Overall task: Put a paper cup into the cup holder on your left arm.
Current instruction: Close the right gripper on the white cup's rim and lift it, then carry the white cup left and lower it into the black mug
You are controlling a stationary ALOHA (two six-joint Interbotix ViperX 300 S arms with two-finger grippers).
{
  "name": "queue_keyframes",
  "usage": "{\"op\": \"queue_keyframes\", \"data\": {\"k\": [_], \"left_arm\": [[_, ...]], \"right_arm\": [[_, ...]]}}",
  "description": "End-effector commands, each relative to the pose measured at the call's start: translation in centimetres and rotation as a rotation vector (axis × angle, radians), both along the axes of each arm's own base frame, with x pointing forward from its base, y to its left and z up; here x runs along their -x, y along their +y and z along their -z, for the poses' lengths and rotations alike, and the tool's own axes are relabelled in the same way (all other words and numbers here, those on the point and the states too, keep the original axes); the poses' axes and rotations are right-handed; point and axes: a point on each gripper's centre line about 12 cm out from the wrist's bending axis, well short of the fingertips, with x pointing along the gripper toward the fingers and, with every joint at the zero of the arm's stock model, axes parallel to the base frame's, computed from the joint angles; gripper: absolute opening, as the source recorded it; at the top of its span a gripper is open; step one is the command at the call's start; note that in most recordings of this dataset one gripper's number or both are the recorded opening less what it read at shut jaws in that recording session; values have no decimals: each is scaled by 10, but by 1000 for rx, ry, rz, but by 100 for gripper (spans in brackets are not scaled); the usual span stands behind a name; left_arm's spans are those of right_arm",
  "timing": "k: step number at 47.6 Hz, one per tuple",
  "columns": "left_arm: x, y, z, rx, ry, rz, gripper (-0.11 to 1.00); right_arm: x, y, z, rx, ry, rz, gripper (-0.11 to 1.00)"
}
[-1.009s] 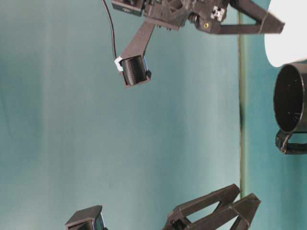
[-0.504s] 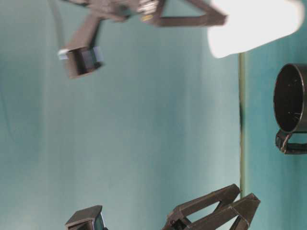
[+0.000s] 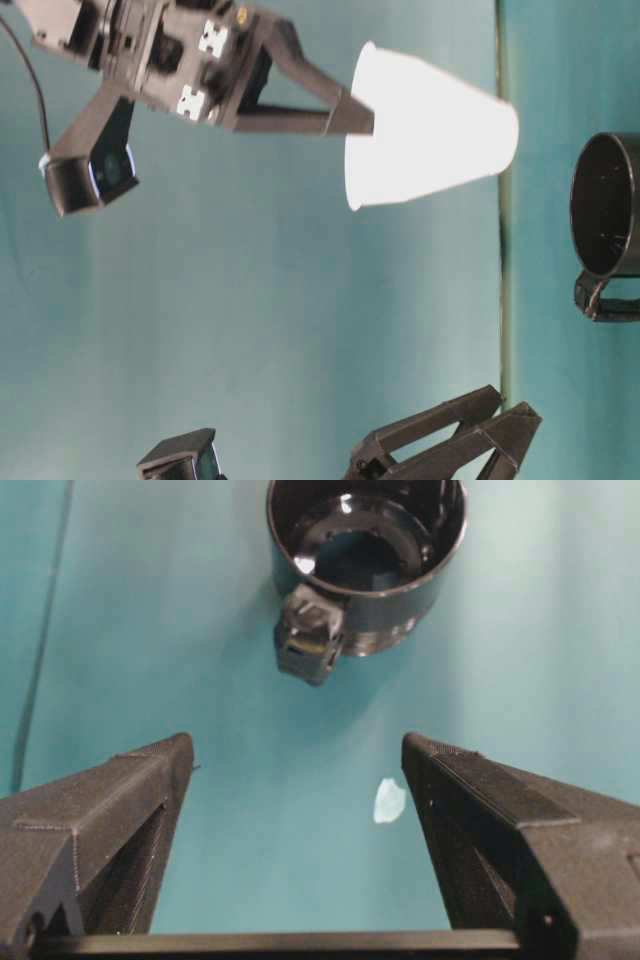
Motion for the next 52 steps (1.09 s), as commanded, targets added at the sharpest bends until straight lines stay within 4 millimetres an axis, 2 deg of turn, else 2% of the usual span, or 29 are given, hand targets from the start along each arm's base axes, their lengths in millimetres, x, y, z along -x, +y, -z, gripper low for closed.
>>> {"op": "queue_keyframes", "data": {"k": [1,11,19,39,52], "left_arm": [[-3,0,-8,-3,-31,3,88],[-3,0,-7,-3,-27,3,88],[-4,0,-8,-3,-31,3,88],[-4,0,-8,-2,-29,2,88],[-4,0,-7,-2,-28,2,88]], "right_arm": [[-6,-1,-15,0,-49,9,5],[-7,-1,-15,-2,-51,14,5],[-16,-1,-8,1,-72,14,5],[-34,6,23,-3,-49,-8,5],[-44,14,56,-10,7,-27,5]]}}
